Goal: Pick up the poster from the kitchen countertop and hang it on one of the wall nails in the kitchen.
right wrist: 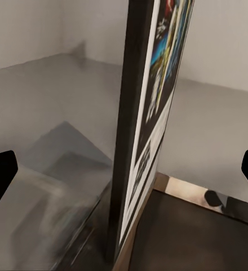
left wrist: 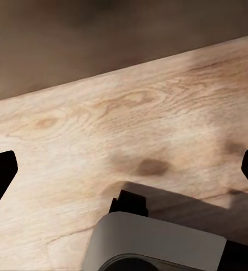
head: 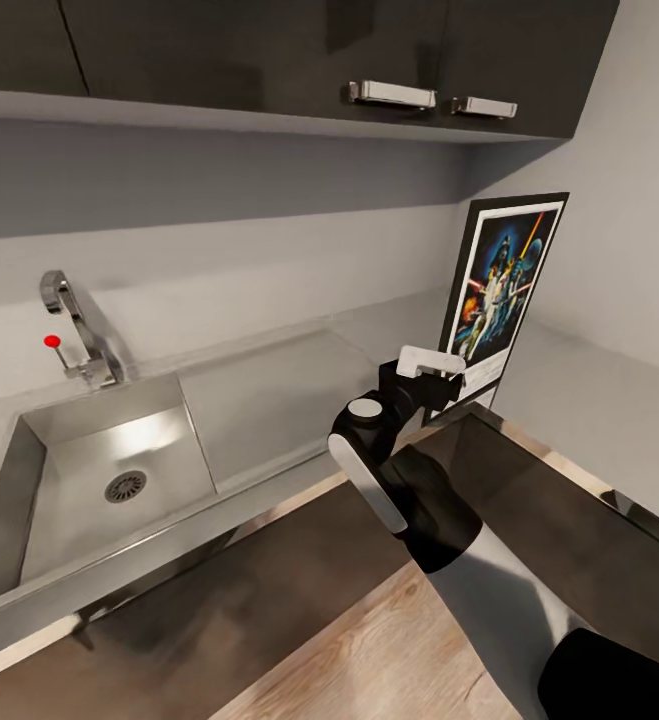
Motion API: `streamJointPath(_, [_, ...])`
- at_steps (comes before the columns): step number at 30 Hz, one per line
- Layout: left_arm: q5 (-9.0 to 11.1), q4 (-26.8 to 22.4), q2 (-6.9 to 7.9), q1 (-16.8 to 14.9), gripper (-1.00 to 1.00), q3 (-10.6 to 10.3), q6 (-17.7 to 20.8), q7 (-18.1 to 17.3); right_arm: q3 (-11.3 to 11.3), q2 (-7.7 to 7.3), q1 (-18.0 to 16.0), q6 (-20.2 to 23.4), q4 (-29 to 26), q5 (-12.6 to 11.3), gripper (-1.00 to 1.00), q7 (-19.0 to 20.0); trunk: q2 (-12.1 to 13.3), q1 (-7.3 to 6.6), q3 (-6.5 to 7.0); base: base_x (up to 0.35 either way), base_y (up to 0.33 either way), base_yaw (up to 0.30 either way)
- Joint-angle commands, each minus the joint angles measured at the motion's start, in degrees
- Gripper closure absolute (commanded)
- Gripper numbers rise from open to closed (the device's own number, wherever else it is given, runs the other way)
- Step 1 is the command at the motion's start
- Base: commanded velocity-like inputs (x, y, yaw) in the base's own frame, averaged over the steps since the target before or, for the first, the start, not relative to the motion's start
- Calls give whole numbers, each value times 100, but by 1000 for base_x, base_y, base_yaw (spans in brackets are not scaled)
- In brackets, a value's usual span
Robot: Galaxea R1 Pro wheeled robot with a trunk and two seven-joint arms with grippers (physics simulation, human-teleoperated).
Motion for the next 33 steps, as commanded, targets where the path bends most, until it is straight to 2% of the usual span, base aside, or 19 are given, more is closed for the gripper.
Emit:
streamJointPath(1, [36, -4, -3, 1, -100, 6, -9, -5, 7, 0, -7, 60, -3, -36, -100, -44, -2, 0, -5, 20, -16, 0])
streamJointPath(21, [36, -4, -3, 0, -100, 65, -12, 0, 7, 0, -7, 52, -3, -36, -100, -44, -2, 0, -5, 90, -82, 0])
streamJointPath(33, [36, -4, -3, 0, -100, 96, -17, 0, 7, 0, -7, 51, -3, -36, -100, -50, -2, 0, -5, 14, -12, 0])
